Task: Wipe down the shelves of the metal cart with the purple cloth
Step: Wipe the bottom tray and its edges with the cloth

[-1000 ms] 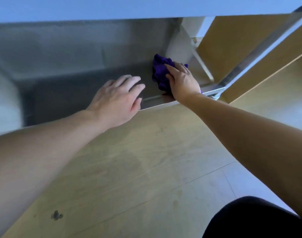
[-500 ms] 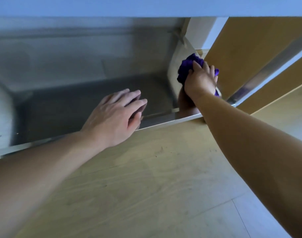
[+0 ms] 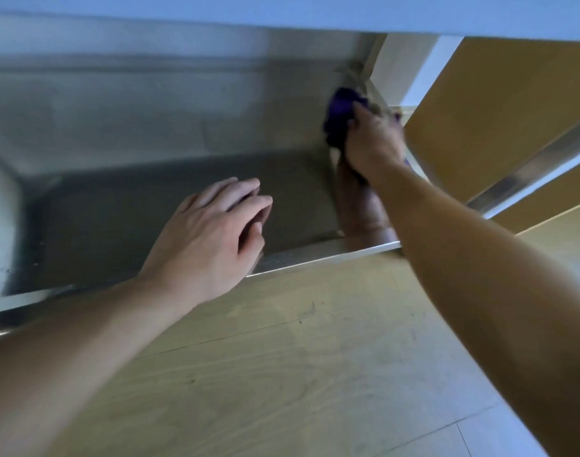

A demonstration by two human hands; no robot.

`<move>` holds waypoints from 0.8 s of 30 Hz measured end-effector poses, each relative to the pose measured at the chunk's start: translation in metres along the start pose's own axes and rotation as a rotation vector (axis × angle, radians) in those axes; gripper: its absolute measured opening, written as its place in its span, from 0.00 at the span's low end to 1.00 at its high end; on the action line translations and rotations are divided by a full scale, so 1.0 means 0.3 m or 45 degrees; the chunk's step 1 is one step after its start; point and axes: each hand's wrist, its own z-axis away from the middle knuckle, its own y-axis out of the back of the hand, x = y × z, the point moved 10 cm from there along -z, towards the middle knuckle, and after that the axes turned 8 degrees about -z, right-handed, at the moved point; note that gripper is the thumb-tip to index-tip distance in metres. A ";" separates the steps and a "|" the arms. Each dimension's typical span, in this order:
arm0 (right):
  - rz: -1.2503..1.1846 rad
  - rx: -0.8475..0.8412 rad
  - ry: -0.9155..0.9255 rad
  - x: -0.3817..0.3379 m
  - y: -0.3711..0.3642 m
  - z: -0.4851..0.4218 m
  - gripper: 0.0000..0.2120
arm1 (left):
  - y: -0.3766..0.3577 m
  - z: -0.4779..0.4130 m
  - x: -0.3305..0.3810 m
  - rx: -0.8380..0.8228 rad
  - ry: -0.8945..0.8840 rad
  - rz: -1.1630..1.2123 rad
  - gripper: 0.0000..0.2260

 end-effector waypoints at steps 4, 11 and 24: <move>-0.021 0.034 -0.287 0.108 0.028 -0.033 0.22 | -0.007 0.000 0.007 0.006 0.015 -0.036 0.21; -0.249 -0.156 0.511 -0.587 -0.177 0.048 0.21 | -0.004 0.011 0.016 0.004 0.019 -0.050 0.21; -0.038 0.053 -0.291 0.018 -0.015 -0.167 0.24 | -0.014 0.007 0.026 0.016 0.041 0.025 0.20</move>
